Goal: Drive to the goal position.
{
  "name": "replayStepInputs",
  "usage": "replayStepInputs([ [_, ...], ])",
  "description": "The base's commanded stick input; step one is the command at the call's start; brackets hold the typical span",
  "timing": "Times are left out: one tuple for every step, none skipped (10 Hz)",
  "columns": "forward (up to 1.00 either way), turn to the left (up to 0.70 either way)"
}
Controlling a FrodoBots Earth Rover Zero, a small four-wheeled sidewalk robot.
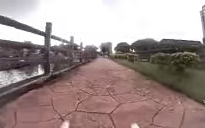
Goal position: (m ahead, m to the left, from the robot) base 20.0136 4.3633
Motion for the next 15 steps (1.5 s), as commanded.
replayStepInputs([
  [0.7,-0.01],
  [0.7,-0.03],
  [0.7,-0.25],
  [0.7,-0.34],
  [0.7,-0.21],
  [0.7,0.0],
  [0.7,0.0],
  [0.7,0.0],
  [0.7,0.0],
  [0.7,0.0],
  [0.7,0.0],
  [0.7,0.0],
  [0.7,0.0],
  [0.7,0.0],
  [0.7,0.0],
])
